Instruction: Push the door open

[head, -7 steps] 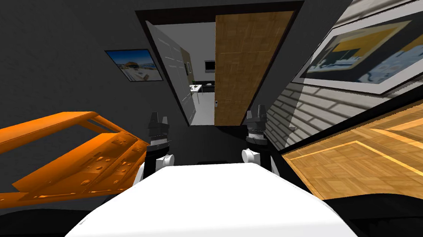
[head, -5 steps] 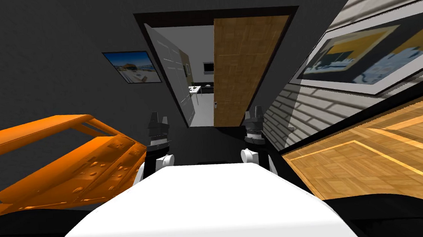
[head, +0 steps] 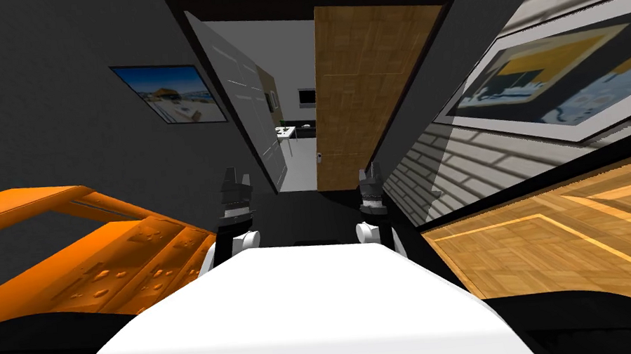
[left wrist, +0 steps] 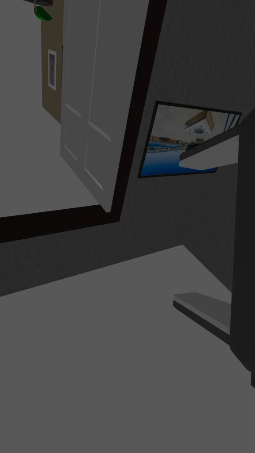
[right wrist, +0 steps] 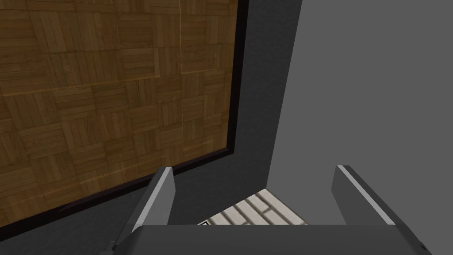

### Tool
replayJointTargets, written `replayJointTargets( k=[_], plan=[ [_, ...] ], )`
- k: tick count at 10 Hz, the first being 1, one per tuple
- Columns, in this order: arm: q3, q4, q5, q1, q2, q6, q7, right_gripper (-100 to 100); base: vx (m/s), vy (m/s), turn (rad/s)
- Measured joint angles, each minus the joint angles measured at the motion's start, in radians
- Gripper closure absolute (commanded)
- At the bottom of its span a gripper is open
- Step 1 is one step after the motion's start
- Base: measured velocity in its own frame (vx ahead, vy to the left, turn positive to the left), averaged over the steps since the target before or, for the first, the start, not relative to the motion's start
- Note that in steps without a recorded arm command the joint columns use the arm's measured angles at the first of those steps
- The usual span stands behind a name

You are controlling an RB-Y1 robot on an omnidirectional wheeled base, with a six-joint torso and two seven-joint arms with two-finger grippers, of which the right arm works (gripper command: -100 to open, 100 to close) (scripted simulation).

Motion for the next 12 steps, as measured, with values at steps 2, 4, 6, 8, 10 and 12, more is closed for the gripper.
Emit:
replayJointTargets(
  k=[2,4,6,8,10,12],
  plan=[
    [0.021,0.042,0.005,-0.01,-0.007,-0.011,-0.003,-100,0.154,0.037,-0.103],
    [0.034,0.083,0.006,-0.022,-0.017,-0.02,-0.011,-100,0.142,0.027,-0.078],
    [0.045,0.123,0.007,-0.04,-0.024,-0.03,-0.016,-100,0.128,0.031,-0.103],
    [0.063,0.161,0.011,-0.055,-0.029,-0.031,-0.021,-100,0.122,0.03,-0.08],
    [0.073,0.195,0.01,-0.064,-0.038,-0.041,-0.029,-100,0.099,0.03,-0.083],
    [0.083,0.236,0.012,-0.081,-0.042,-0.049,-0.035,-100,0.097,0.03,-0.072]
  ],
)
